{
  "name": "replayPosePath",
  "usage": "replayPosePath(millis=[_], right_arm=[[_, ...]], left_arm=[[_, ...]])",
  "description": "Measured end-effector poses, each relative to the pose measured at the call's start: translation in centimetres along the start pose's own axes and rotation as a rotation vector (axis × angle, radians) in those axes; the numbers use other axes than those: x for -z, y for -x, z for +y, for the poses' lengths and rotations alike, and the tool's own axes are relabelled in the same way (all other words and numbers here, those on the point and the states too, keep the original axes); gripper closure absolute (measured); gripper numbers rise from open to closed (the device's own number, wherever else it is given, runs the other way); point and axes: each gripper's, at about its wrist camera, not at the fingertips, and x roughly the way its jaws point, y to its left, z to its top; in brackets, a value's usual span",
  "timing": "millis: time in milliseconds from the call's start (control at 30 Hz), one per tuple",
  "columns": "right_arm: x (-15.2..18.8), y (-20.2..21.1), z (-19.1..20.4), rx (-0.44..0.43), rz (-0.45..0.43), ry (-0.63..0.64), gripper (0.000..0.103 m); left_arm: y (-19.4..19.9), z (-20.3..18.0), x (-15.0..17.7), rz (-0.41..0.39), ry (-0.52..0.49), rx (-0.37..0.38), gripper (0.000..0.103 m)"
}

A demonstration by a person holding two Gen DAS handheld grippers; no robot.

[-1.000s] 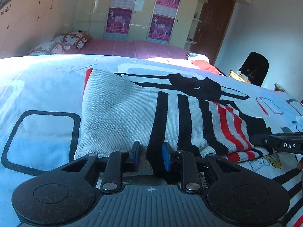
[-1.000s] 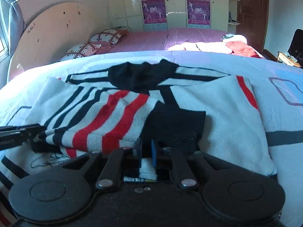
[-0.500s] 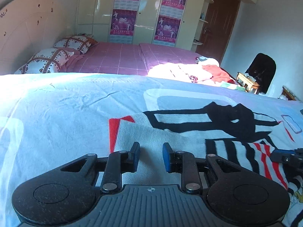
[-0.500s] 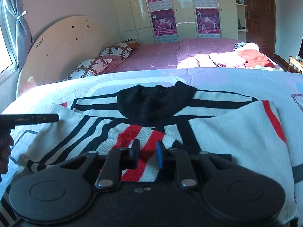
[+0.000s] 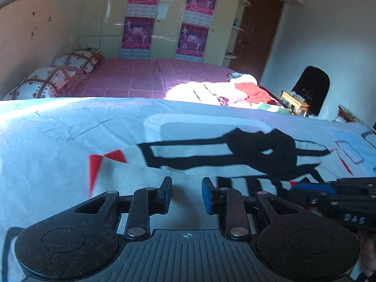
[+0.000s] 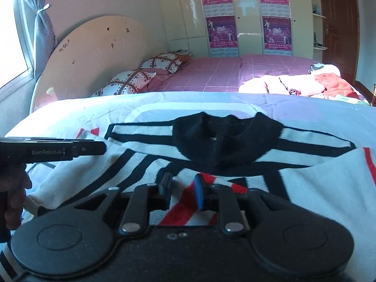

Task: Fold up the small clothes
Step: 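Grasp the folded sweater side with the right gripper while the left gripper hovers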

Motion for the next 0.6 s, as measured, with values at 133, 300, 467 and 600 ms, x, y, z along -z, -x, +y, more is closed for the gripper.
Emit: replayPosePath(millis=[133, 300, 467, 600], right_arm=[[0.5, -0.4, 0.8, 0.067, 0.019, 0.077, 0.084], [1.2, 1.4, -1.7, 0.17, 0.022, 0.115, 0.085], [2.3, 3.3, -5.1, 0.211, 0.006, 0.097, 0.085], [2.4, 3.8, -7.1, 0.187, 0.008, 0.017, 0.082]], left_arm=[[-1.3, -3.3, 0.8, 0.028, -0.093, -0.043, 0.067], [-0.2, -2.2, 1.1, 0.031, -0.087, -0.034, 0.067], [0.4, -1.9, 1.2, 0.041, -0.102, -0.038, 0.067], [0.5, -2.2, 1.2, 0.039, -0.105, -0.053, 0.067]])
